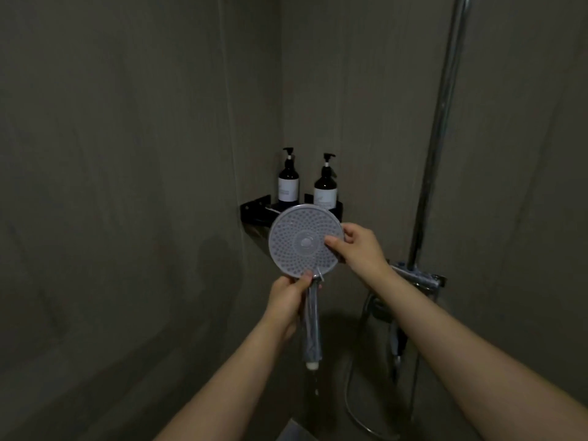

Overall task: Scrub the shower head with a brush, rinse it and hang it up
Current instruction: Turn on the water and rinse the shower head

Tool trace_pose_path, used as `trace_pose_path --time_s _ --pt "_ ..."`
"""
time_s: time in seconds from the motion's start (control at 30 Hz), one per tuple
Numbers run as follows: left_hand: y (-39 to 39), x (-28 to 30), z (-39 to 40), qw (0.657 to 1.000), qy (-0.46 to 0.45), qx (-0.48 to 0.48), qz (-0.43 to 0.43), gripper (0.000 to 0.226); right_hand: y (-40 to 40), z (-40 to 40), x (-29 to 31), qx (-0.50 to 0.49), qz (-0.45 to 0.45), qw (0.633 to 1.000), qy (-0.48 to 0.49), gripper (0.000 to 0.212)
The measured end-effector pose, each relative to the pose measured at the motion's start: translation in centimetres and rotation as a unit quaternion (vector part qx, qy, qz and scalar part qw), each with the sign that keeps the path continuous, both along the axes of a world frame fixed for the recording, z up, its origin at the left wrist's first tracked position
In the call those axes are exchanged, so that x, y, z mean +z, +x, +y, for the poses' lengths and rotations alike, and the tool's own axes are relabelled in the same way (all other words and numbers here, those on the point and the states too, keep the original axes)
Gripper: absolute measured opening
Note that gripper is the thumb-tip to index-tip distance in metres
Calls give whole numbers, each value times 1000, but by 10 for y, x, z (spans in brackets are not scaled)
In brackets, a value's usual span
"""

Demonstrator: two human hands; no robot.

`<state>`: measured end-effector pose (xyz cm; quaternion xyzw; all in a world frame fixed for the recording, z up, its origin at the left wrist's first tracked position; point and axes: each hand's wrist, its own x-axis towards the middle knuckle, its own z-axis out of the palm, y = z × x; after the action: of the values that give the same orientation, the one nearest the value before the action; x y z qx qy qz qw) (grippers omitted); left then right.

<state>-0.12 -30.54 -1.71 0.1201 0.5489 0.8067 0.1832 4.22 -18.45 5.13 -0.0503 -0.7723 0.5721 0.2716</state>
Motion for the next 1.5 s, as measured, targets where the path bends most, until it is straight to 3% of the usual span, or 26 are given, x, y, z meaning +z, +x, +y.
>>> trace_pose_path --time_s 0.2,0.43,0.57,0.67,0.73,0.83,1.0,1.13,1.5 --pt "17 -48 44 998 -27 10 -62 12 32 54 -46 -41 -64 997 -19 7" --pt "30 -111 95 995 -50 -1 -92 10 67 131 -109 -154 -121 979 -51 26" --pt "30 -147 115 993 -37 -26 -113 10 69 148 -163 -163 -193 967 -41 29" --pt "15 -175 133 994 -23 -28 -103 18 58 160 -207 -232 -212 949 -13 38" --pt "2 -200 144 995 -11 -23 -92 23 46 170 -236 -288 -204 935 27 38" --pt "-16 -239 159 995 27 -21 -91 14 31 178 -269 -313 -199 927 57 33" --pt "-35 -303 176 994 66 -28 -84 16 5 172 -312 -220 -112 966 79 11" --pt "-46 -345 184 993 106 -17 -42 10 -15 175 -337 -169 -13 985 -36 20" --pt "-56 -415 195 994 104 15 21 10 -10 171 -348 -143 27 989 -23 27"
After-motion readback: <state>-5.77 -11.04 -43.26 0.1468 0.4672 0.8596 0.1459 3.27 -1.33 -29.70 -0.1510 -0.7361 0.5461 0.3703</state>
